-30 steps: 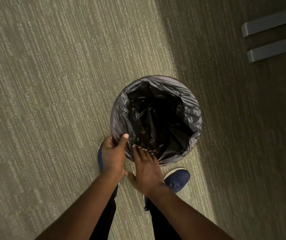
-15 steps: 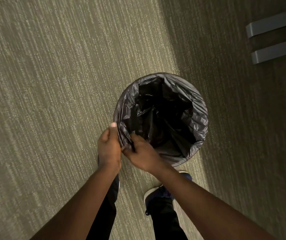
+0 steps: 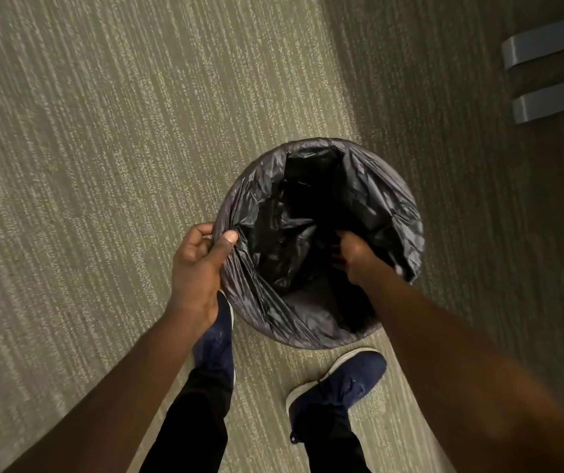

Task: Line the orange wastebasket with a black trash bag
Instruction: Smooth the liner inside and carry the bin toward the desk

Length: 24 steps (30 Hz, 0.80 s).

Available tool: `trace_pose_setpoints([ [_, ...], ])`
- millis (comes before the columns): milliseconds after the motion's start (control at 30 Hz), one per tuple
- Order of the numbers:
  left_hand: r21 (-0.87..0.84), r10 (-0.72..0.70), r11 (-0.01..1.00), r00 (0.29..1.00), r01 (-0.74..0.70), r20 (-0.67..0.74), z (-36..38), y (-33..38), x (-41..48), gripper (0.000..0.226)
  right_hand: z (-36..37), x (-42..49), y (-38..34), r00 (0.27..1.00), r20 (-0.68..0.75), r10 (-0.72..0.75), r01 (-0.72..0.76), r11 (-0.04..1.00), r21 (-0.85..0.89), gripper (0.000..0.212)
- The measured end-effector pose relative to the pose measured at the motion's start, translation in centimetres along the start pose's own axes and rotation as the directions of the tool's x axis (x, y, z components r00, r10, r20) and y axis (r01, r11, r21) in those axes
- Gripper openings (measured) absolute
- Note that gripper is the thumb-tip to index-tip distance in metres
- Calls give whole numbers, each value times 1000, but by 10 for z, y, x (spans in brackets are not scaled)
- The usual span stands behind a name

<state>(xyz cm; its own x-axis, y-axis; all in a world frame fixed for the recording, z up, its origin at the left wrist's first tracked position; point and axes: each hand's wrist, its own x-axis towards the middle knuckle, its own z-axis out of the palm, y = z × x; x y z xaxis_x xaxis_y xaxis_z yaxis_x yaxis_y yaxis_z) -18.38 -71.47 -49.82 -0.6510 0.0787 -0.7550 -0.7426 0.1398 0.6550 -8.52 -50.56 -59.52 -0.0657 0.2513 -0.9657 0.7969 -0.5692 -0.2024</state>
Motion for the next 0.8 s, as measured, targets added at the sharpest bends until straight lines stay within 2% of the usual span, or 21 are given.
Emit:
trace_pose_setpoints([
  [33,7,-1,1000,1000,1,10,0,-1,0,12,3,9,0,1000,-30,4,-5,1000,-29,40],
  [100,-1,-3,1000,1000,3,0,1,-1,1,12,15,19,-4,998,-41,-44,33,967,-254,46],
  [167,-20,-2,1000,1000,2,-11,1,-1,1,11,34,22,-9,986,-24,-165,124,823,-555,49],
  [200,-28,-4,1000,1000,4,-8,0,-1,1,11,42,23,-10,976,30,-214,182,739,-648,47],
  [233,-29,-5,1000,1000,5,2,0,-2,1,11,50,26,-10,972,80,-219,217,727,-652,40],
  [300,-34,-8,999,1000,9,20,-2,-6,2,10,59,34,-7,980,138,-143,195,817,-543,24],
  [333,-44,-9,999,999,10,32,-3,-7,2,10,60,39,-6,983,141,-115,173,828,-533,28],
  [367,-56,-7,998,999,10,46,-5,-8,4,10,59,45,-5,987,130,-97,155,803,-575,42],
  [433,-76,0,997,997,6,77,-7,-11,8,12,55,55,-3,992,64,-109,123,713,-690,61],
  [533,-76,3,997,996,4,94,-11,-13,10,22,54,49,-5,990,69,-124,136,697,-704,68],
  [600,-66,5,998,995,2,100,-11,-14,11,18,51,36,-9,981,74,-178,167,593,-788,72],
  [667,-51,11,999,996,-6,84,-10,-14,9,10,43,11,-16,957,87,-276,199,409,-891,70],
  [733,-15,30,999,998,-29,61,-10,-14,8,8,35,-27,-28,878,147,-456,290,263,-920,60],
  [767,10,44,999,998,-44,50,-10,-14,7,8,29,-48,-33,783,187,-593,380,220,-898,53],
  [800,43,57,997,998,-59,38,-10,-15,6,12,23,-71,-38,634,205,-746,484,175,-857,46],
])
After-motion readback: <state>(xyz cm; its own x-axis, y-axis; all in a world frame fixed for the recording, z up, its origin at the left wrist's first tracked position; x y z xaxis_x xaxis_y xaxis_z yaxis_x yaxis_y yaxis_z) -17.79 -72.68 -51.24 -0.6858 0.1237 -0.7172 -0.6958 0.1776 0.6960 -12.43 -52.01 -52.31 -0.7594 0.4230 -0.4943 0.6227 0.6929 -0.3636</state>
